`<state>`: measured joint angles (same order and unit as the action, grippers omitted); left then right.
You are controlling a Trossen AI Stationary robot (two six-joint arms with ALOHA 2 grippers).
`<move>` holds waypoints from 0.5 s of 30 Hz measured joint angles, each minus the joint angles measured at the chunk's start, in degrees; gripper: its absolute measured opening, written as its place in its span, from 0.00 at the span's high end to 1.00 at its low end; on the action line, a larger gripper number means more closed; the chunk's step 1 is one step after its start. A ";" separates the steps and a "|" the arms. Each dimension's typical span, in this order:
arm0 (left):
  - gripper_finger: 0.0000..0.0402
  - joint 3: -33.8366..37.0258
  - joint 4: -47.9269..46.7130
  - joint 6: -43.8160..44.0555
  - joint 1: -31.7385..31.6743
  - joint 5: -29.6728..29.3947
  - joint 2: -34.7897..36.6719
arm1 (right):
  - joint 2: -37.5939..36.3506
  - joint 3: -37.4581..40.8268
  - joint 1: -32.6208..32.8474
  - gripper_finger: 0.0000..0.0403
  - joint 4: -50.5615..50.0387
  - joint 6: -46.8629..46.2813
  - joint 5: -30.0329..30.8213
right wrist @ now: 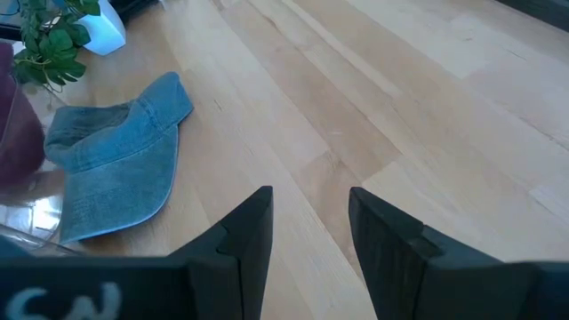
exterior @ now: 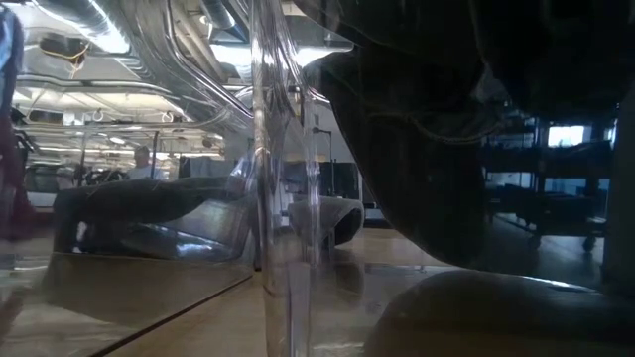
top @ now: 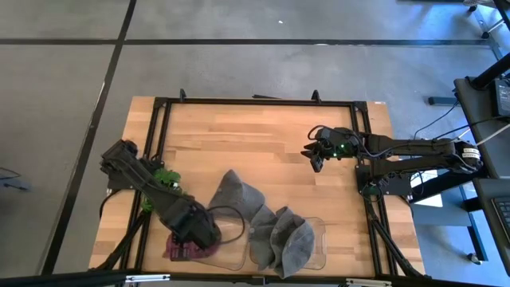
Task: Pick & Place hat
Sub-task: Put the red cap into the left transparent bin, then put the gray cap into the right transparent bin
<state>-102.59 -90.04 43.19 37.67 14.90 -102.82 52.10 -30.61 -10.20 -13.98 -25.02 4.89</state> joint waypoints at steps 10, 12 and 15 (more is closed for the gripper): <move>0.88 -0.02 0.04 2.77 -0.38 -6.89 3.03 | 0.00 0.02 -0.02 0.63 0.00 -0.02 0.00; 0.88 -0.02 0.12 3.04 -0.89 -10.69 3.03 | 0.00 0.00 0.00 0.63 0.02 -0.02 0.00; 0.88 -0.02 1.81 3.41 -2.61 -20.01 3.03 | 0.00 0.01 0.00 0.63 0.01 -0.02 0.00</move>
<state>-102.61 -88.23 46.60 35.06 -5.10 -99.79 52.10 -30.60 -10.20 -13.97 -25.04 4.89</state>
